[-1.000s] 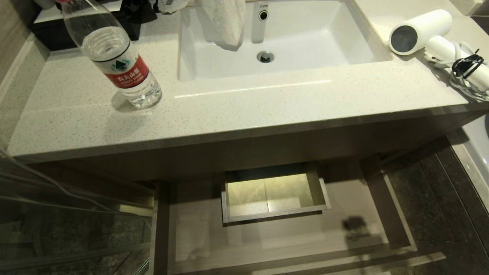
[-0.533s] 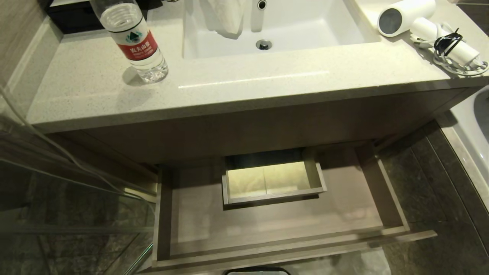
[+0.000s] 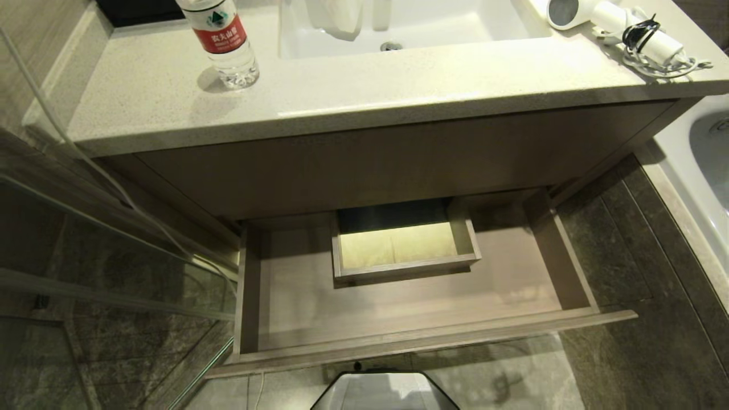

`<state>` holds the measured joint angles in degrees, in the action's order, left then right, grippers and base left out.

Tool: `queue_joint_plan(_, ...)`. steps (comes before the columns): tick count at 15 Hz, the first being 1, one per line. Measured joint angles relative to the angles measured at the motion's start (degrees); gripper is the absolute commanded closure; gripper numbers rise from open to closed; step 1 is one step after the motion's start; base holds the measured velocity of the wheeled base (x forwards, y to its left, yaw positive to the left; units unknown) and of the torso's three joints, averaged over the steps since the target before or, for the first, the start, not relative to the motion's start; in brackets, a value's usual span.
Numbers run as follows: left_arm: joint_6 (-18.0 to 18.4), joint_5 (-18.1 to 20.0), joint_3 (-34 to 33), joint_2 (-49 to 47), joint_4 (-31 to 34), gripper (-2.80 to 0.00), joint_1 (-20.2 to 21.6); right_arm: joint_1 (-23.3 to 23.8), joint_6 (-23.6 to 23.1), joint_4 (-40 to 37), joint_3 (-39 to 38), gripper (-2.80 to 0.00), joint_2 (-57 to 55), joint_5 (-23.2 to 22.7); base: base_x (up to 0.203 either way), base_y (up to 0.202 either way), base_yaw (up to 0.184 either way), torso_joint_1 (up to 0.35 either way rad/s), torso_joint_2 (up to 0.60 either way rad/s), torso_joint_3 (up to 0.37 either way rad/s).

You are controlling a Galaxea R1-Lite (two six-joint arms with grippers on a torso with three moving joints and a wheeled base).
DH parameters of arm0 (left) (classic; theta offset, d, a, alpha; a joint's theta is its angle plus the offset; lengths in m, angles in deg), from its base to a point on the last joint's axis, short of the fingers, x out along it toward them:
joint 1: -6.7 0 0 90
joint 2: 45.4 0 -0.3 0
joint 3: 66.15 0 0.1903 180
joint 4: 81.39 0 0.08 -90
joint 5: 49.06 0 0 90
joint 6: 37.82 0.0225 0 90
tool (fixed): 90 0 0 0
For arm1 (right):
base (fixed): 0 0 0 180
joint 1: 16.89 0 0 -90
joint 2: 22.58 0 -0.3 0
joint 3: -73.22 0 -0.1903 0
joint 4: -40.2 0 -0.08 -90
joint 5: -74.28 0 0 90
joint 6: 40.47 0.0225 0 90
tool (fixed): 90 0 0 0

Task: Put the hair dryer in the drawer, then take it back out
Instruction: Close the drawer

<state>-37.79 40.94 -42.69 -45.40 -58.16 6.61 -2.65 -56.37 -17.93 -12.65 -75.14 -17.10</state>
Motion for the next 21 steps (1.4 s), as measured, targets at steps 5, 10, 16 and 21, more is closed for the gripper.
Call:
queue_joint_plan(5, 0.07, -0.01, 0.00, 0.00, -0.02, 0.00, -0.01, -0.10, -0.06, 0.04, -0.13, 0.00, 0.11, 0.20, 0.000, 0.000, 0.000, -0.013, 0.00, -0.026)
queue_joint_plan(10, 0.00, -0.01, -0.02, 0.00, 0.00, 0.00, -0.01, -0.51, -0.02, 1.39, -0.61, 0.00, 0.13, 0.20, 0.000, 0.000, 0.000, -0.089, 0.16, 0.065)
queue_joint_plan(16, 0.00, -0.01, -0.02, 0.00, -0.02, 0.00, -0.01, -0.62, 0.00, 1.71, -1.18, 0.00, 0.38, 0.17, 0.000, 0.000, 0.000, -0.199, 0.36, 0.153)
queue_joint_plan(21, 0.01, 0.02, 0.01, 0.00, -0.06, 0.00, -0.01, -0.62, 0.02, 2.12, -1.83, 0.00, 0.77, 0.09, 0.000, 0.000, 0.000, -0.301, 0.53, 0.219)
